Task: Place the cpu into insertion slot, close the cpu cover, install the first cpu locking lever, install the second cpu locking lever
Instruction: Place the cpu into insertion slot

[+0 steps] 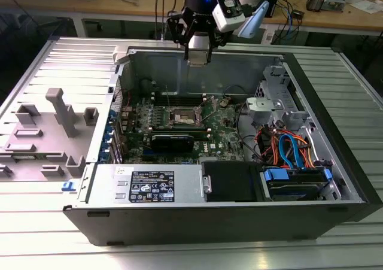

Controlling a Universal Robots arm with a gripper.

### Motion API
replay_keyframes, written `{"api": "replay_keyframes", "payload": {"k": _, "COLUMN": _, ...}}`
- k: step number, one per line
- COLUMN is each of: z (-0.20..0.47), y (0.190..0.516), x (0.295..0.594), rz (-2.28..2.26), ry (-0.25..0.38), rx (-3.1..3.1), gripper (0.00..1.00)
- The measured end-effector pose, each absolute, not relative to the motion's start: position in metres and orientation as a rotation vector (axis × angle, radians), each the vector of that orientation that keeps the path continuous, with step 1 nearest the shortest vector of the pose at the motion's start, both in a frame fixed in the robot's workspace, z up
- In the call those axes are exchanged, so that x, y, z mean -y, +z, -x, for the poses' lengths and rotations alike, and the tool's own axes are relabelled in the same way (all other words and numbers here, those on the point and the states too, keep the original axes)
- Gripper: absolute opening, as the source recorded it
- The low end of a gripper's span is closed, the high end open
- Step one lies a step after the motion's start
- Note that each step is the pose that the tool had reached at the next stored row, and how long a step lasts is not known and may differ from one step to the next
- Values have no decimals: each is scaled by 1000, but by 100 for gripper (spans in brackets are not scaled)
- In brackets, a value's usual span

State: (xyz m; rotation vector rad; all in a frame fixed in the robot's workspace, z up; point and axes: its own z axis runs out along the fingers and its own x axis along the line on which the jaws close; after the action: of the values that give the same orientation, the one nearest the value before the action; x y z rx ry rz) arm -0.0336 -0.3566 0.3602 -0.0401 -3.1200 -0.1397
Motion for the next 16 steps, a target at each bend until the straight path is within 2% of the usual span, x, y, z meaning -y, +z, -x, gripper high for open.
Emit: {"api": "replay_keyframes", "payload": {"k": 16, "z": 34, "y": 359, "x": 361, "rz": 197, "ry": -140, "rx": 3119, "gripper": 55}}
